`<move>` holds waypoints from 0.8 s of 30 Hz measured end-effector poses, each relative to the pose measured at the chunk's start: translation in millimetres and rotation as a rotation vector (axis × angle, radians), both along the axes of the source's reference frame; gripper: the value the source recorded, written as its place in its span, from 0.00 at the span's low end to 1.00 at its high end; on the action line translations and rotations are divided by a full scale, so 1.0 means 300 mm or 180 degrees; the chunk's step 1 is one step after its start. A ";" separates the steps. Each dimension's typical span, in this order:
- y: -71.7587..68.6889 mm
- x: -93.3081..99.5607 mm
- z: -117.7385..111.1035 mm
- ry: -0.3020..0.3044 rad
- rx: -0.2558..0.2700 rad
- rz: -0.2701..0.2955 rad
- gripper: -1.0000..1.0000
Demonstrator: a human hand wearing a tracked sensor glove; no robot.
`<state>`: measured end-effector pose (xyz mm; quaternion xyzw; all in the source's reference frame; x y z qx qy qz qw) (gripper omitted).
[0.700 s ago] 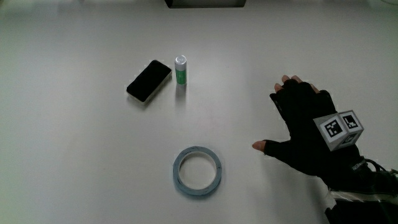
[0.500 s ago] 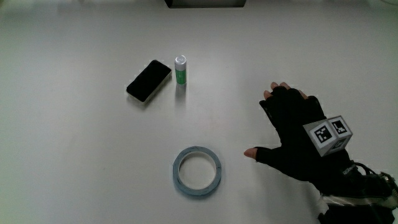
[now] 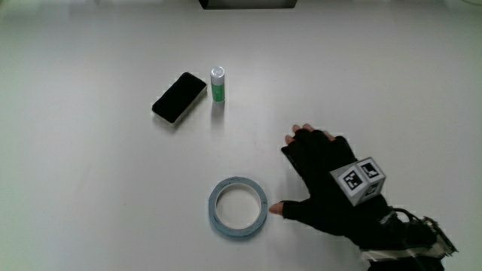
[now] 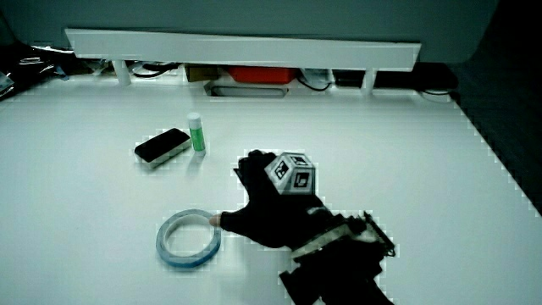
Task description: Pick blue tape
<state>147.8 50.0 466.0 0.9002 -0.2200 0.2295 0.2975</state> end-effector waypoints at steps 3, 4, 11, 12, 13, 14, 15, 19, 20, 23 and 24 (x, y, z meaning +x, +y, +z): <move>0.020 -0.020 0.025 0.0062 -0.0017 0.0048 0.50; 0.025 -0.027 0.029 0.0060 -0.0028 0.0029 0.50; 0.061 -0.076 0.068 0.0030 -0.0130 -0.0142 0.50; 0.072 -0.080 0.094 0.0007 -0.0163 -0.0190 0.50; 0.069 -0.099 0.054 -0.0046 -0.0133 -0.0151 0.50; 0.080 -0.103 0.079 -0.0008 -0.0149 -0.0182 0.50; 0.087 -0.114 0.077 -0.0012 -0.0153 -0.0228 0.50; 0.109 -0.150 0.083 -0.0033 -0.0151 -0.0336 0.50; 0.115 -0.156 0.086 -0.0047 -0.0143 -0.0362 0.50; 0.131 -0.175 0.094 -0.0091 -0.0119 -0.0441 0.50; 0.137 -0.181 0.097 -0.0105 -0.0111 -0.0467 0.50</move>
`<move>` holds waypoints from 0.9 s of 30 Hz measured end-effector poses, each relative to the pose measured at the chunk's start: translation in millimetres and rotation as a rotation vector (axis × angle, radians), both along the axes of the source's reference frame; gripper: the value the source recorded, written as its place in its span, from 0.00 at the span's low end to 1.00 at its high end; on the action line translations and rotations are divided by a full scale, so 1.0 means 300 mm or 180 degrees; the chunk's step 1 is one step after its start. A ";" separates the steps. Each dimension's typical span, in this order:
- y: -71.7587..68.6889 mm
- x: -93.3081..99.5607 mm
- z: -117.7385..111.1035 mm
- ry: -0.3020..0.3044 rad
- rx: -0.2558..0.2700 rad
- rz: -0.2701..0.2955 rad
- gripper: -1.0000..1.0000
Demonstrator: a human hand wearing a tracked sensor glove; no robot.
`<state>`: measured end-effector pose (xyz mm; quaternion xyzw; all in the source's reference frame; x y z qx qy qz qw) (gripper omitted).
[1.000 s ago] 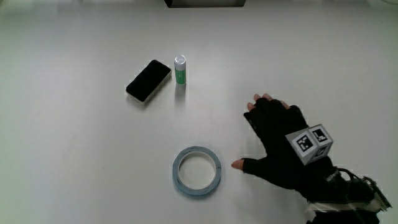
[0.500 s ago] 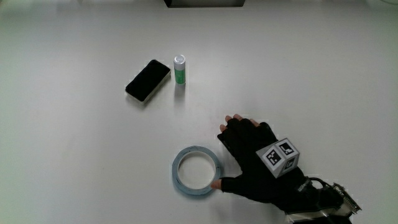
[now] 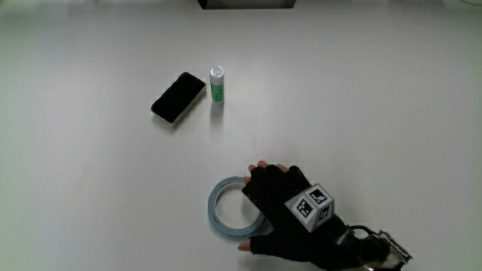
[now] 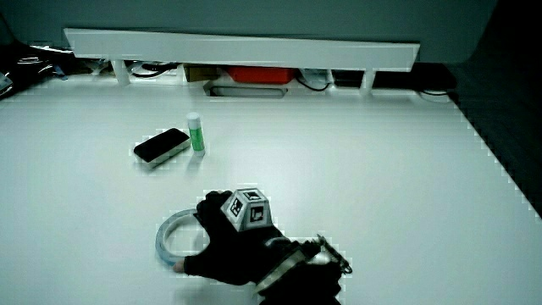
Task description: Pick blue tape
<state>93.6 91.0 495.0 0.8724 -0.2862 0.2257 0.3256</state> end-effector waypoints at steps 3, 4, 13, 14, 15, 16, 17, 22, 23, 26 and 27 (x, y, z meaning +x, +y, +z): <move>0.009 -0.015 -0.018 -0.0146 0.0072 -0.0002 0.50; 0.013 -0.019 -0.021 -0.0187 0.0112 0.0003 0.50; 0.042 -0.044 -0.033 -0.0448 0.0379 -0.0012 0.52; 0.043 -0.046 -0.032 -0.0450 0.0404 -0.0004 0.55; 0.043 -0.046 -0.036 -0.0444 0.0408 -0.0012 0.57; 0.043 -0.047 -0.038 -0.0465 0.0396 -0.0015 0.59; 0.047 -0.049 -0.036 -0.0456 0.0509 -0.0014 0.61; 0.059 -0.063 -0.040 -0.0467 0.0598 -0.0069 0.73; 0.058 -0.064 -0.041 -0.0487 0.0584 -0.0062 0.75; 0.060 -0.066 -0.044 -0.0537 0.0614 -0.0047 0.82; 0.060 -0.070 -0.053 -0.0545 0.0646 -0.0051 0.84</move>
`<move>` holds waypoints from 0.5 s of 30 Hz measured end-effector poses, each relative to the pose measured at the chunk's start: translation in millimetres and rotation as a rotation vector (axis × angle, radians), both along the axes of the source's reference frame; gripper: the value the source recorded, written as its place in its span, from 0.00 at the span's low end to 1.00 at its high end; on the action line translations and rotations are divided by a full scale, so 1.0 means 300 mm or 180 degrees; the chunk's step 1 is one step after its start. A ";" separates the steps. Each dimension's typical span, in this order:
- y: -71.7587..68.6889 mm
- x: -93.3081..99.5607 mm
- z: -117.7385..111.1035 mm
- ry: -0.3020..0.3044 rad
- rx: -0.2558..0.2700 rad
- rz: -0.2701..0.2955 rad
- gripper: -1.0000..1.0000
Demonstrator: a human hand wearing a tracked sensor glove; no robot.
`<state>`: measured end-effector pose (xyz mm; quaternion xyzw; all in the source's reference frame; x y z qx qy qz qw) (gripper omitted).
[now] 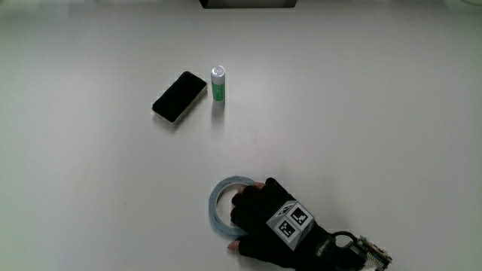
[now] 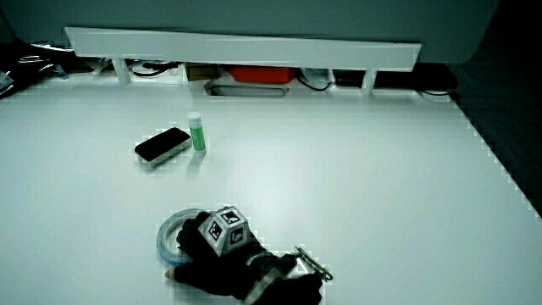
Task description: Pick blue tape
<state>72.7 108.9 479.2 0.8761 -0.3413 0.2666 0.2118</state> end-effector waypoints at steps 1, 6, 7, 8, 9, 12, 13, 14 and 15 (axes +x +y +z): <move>0.001 -0.002 -0.002 -0.0018 0.0029 -0.0019 0.86; 0.009 -0.006 -0.011 -0.0070 0.0145 -0.0007 0.98; 0.011 -0.006 -0.011 -0.0080 0.0157 -0.0017 1.00; 0.011 -0.007 -0.015 -0.0106 0.0178 -0.0005 1.00; 0.013 -0.006 -0.012 -0.0105 0.0152 -0.0006 1.00; 0.016 -0.007 -0.021 -0.0131 0.0166 0.0002 1.00; 0.016 -0.006 -0.028 -0.0116 0.0165 0.0007 1.00; 0.016 -0.005 -0.030 -0.0138 0.0175 0.0025 1.00; 0.015 -0.004 -0.037 -0.0138 0.0151 0.0029 1.00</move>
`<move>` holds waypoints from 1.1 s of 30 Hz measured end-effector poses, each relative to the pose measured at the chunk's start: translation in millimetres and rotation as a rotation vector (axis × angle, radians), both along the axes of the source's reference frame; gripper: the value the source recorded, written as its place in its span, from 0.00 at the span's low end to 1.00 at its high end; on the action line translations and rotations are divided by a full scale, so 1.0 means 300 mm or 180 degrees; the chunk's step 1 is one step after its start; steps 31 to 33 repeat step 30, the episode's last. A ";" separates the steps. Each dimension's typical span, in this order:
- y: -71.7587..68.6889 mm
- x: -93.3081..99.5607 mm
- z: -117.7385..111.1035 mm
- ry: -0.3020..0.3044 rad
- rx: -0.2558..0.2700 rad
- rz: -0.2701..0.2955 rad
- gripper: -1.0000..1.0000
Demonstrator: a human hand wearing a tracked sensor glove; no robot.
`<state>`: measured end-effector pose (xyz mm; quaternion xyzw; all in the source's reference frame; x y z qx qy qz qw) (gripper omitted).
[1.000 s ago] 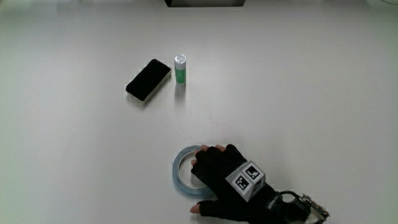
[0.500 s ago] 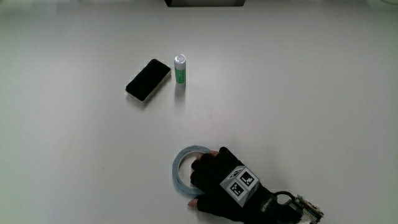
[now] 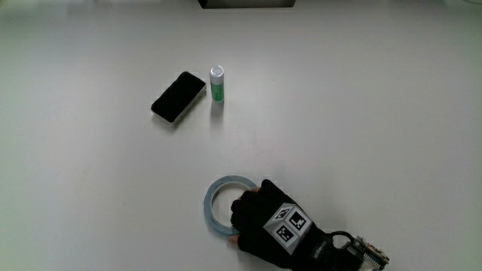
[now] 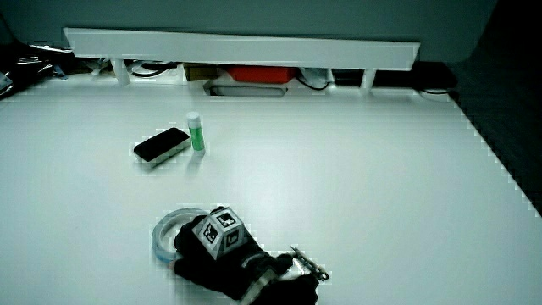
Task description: Pick blue tape
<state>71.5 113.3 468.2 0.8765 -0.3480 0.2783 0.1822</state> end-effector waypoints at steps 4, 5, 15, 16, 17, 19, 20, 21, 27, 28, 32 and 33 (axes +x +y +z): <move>0.000 0.002 -0.038 -0.0043 0.0043 -0.0001 1.00; 0.000 0.003 -0.050 -0.0088 0.0077 0.0006 1.00; -0.037 0.029 -0.171 -0.0174 0.0264 0.0033 1.00; -0.045 0.033 -0.175 -0.0147 0.0256 0.0030 1.00; -0.054 0.037 -0.182 -0.0165 0.0267 0.0054 1.00; -0.072 0.047 -0.196 -0.0144 0.0328 0.0098 1.00; -0.082 0.052 -0.204 -0.0148 0.0345 0.0124 1.00; -0.092 0.057 -0.205 -0.0177 0.0290 0.0182 1.00; -0.166 0.086 -0.224 -0.0105 0.0522 0.0334 1.00; -0.176 0.090 -0.223 -0.0080 0.0607 0.0354 1.00; -0.203 0.098 -0.222 -0.0050 0.0726 0.0407 1.00; -0.203 0.098 -0.222 -0.0050 0.0726 0.0407 1.00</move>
